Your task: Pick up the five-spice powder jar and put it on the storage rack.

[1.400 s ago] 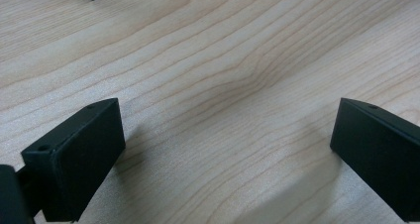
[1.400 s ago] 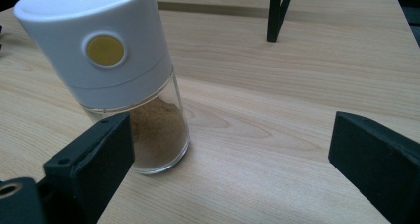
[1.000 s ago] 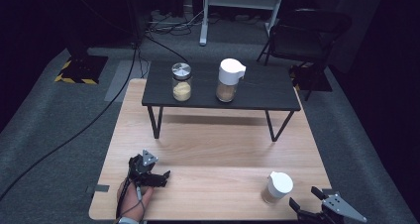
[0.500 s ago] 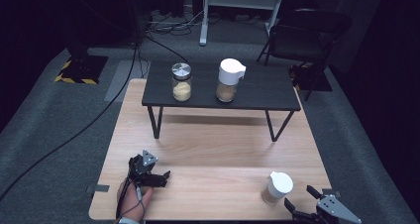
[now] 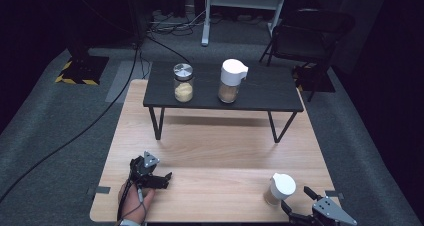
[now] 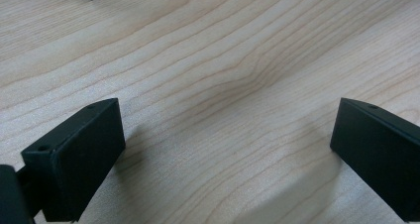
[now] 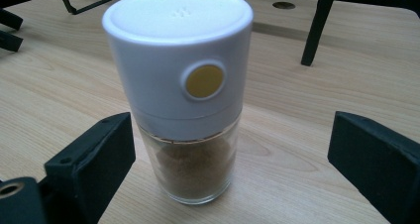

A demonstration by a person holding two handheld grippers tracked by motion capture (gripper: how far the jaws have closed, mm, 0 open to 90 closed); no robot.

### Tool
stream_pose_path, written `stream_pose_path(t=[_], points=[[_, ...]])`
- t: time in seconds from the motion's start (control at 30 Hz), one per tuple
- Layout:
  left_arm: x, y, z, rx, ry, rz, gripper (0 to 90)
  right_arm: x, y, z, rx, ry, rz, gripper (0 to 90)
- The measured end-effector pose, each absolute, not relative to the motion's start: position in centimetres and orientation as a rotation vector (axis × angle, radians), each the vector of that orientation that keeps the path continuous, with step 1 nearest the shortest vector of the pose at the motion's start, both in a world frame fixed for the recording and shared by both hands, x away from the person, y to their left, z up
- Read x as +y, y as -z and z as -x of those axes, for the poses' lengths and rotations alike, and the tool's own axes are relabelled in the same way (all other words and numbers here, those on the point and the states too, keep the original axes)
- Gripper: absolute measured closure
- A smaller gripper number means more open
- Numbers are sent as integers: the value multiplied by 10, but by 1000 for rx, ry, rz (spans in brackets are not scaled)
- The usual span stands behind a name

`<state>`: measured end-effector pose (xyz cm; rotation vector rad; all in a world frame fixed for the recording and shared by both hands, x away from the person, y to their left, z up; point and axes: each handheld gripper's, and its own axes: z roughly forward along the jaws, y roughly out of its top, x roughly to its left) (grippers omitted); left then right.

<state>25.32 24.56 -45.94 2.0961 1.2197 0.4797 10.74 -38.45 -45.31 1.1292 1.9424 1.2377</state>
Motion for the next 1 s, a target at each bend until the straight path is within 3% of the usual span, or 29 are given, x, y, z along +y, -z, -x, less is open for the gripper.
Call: stream_pose_path(t=[0.63,0.83,1.0], points=[[246,459,-253,1220,-480,-2096,5,-359,462,-129,1987,-1250,-1122,71],[246,459,-253,1220,-479,-2096,5,-358,468,-139,1997,-1243,-1139,139],[246,459,-253,1220,-479,-2096,5,-357,471,-139,1994,-1241,-1122,246]])
